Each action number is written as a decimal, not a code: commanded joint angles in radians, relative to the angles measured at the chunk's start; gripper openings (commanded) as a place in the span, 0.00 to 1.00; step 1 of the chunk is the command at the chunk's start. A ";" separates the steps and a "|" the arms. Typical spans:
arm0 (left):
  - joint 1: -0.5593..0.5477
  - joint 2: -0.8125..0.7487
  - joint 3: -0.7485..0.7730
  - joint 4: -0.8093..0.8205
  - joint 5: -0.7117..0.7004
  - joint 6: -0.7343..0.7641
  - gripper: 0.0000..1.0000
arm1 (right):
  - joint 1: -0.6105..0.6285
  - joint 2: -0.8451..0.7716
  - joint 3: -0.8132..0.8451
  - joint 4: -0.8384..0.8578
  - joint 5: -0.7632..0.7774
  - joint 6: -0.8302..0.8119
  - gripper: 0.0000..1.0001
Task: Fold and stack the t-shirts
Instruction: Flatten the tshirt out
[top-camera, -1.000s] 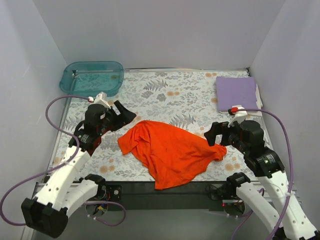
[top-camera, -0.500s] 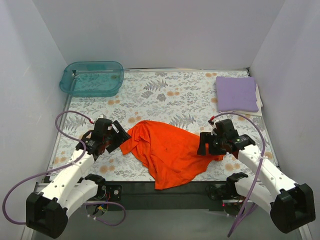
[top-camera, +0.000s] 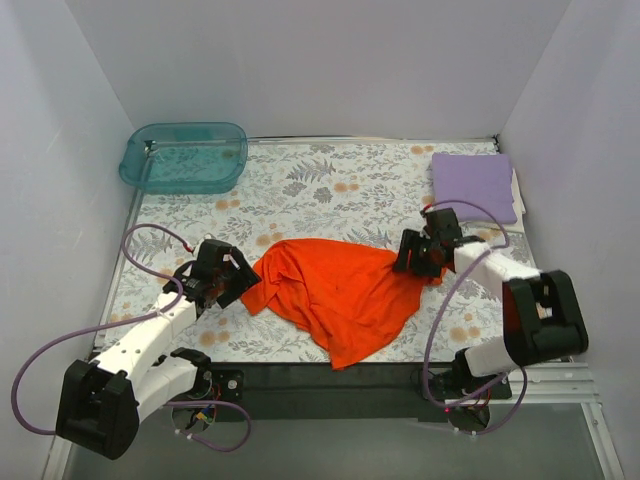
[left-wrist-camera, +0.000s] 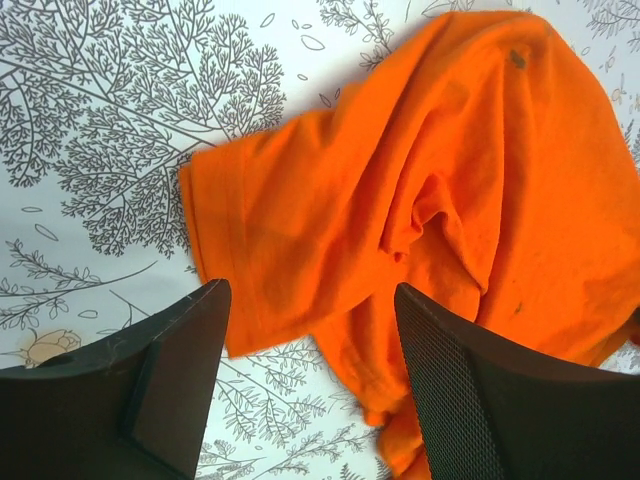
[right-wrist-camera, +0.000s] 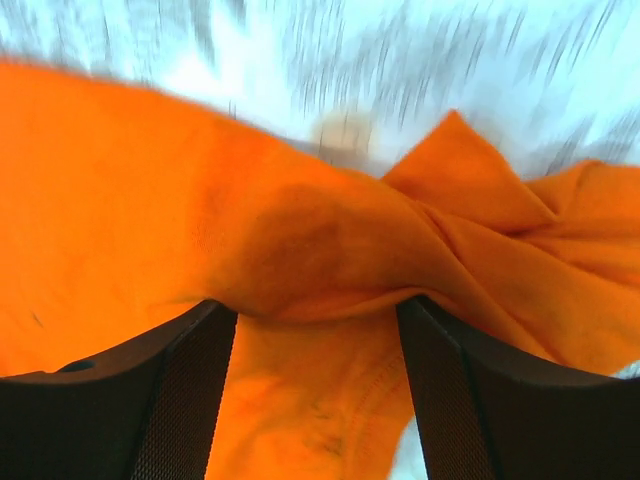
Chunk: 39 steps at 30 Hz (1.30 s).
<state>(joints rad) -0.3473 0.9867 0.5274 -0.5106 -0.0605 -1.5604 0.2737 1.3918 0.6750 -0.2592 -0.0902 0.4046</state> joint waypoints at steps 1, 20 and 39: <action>0.001 -0.013 -0.023 0.046 -0.010 -0.012 0.62 | -0.106 0.197 0.180 0.112 0.017 0.049 0.61; -0.055 -0.042 -0.089 0.017 0.128 -0.260 0.58 | 0.031 -0.235 0.063 -0.113 -0.059 -0.035 0.72; -0.328 0.254 0.029 0.000 -0.133 -0.435 0.49 | 0.048 -0.432 -0.132 -0.167 -0.138 -0.033 0.71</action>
<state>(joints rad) -0.6556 1.1961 0.5346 -0.4919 -0.1120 -1.9762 0.3164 0.9703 0.5579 -0.4225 -0.1986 0.3885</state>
